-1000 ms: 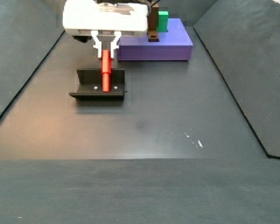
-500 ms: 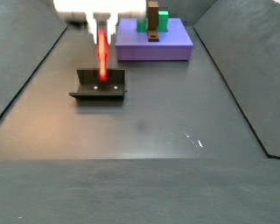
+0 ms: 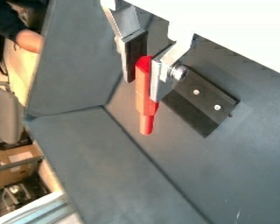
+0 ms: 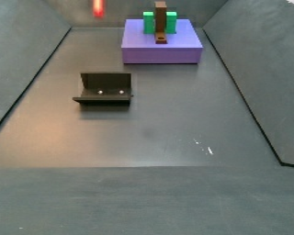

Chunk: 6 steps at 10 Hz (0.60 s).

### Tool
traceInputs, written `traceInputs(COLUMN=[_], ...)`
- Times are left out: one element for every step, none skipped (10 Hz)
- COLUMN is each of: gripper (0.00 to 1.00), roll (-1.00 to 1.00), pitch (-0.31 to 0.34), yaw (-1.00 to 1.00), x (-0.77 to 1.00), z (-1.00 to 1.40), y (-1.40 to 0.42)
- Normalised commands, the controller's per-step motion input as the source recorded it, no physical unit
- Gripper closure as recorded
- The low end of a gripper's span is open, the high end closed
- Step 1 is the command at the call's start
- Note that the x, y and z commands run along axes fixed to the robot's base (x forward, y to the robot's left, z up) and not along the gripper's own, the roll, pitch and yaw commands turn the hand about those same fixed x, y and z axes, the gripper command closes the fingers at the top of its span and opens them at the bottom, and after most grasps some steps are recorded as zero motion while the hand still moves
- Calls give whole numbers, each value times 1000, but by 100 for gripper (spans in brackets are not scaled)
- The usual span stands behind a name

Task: Pick up the red object. Move up. Place the red object on the fixture. Regrasp the red object. Move to above the board. Insert the red object.
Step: Move to above the board.

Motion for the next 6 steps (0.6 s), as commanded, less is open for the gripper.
traceInputs(gripper=[100, 100, 100, 100, 100, 100], roll=[-6, 10, -1000, -1000, -1000, -1000], pitch=[78, 92, 63, 54, 48, 59], yaw=[-8, 12, -128, -124, -119, -113], x=[12, 33, -881, -900, -947, -990], z=[468, 195, 292, 298, 317, 277], y=[-20, -23, -1400, -1400, -1400, -1400])
